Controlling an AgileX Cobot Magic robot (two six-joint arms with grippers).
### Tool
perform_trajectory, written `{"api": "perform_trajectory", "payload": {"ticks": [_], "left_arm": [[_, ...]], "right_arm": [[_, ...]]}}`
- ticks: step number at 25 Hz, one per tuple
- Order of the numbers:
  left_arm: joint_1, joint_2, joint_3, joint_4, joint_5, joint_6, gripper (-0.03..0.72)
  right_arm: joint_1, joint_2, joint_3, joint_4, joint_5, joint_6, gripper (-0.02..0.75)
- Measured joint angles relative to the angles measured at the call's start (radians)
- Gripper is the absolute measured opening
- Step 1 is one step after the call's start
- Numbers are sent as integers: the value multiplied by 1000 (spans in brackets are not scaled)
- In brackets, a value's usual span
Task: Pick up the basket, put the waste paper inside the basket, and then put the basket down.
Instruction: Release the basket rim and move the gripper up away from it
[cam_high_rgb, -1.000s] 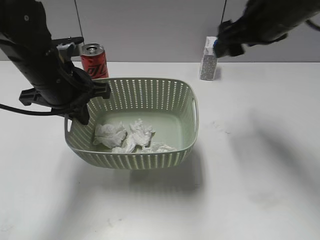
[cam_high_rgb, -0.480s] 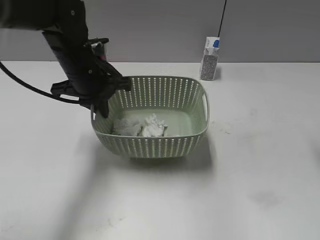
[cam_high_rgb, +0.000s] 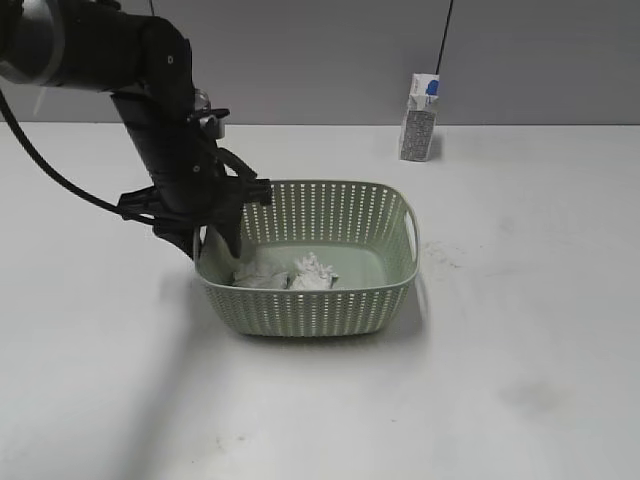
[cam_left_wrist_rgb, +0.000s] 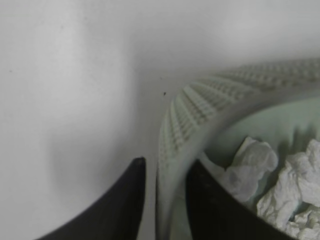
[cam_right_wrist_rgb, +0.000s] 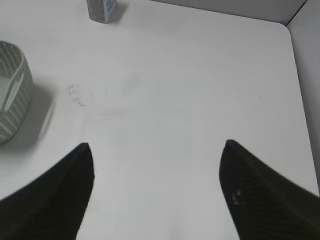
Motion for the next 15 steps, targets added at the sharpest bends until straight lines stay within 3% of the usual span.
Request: {"api": "perform_trajectory", "payload": {"ticks": [4,6,15], "left_arm": [[0,0,0,-1,27,9,503],[0,-2,0,-2,59,34,577],[28,-146,-8,39,126,72,608]], "right_arm": [[0,-193,131,0,44,0,592],[0,-270,185,0,78,2,592],[0,-519,373,1,191,47,592]]}}
